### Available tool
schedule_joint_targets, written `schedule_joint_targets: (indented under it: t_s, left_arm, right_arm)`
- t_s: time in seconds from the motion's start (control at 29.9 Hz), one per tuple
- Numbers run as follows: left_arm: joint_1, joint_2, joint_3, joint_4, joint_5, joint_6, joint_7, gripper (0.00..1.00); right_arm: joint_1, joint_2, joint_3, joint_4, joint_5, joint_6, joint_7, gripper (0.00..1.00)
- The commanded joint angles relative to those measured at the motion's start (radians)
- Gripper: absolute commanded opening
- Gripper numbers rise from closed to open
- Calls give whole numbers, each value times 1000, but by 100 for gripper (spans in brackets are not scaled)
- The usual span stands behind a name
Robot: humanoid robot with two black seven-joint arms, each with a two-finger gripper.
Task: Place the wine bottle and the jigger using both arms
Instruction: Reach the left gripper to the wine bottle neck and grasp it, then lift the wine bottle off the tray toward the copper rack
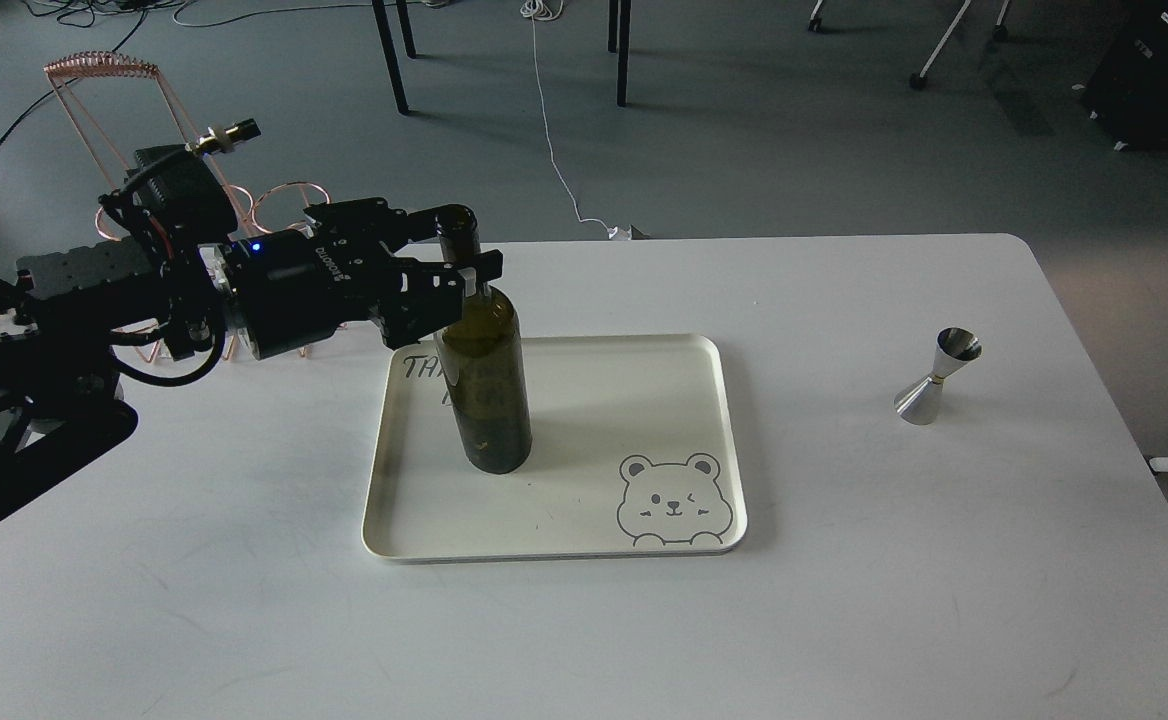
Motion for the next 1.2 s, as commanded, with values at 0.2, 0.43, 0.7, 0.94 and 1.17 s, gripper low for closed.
schedule_joint_targets:
  t_s: [0.2,0.43,0.7,0.94,1.17]
  left_arm:
    - [2,-1,0,0,7,0,-7,58]
    - [7,-1,0,-7,6,-2,-8,58]
    - [11,-2,2,-7,6,-2,-13,44]
    - [13,-2,2,-7,6,-2,-13,33]
    - [-3,8,-16,-9,-5,0,-18,20]
  right_arm:
    - [3,0,1,0,0,0,0,96]
    - [3,0,4,-3,0,0,0,96]
    - [3,1,12,-14,0,0,0,96]
    - [6,1,12,-15,0,0,0,96]
    - [9,0,12,-15,0,0,0,96]
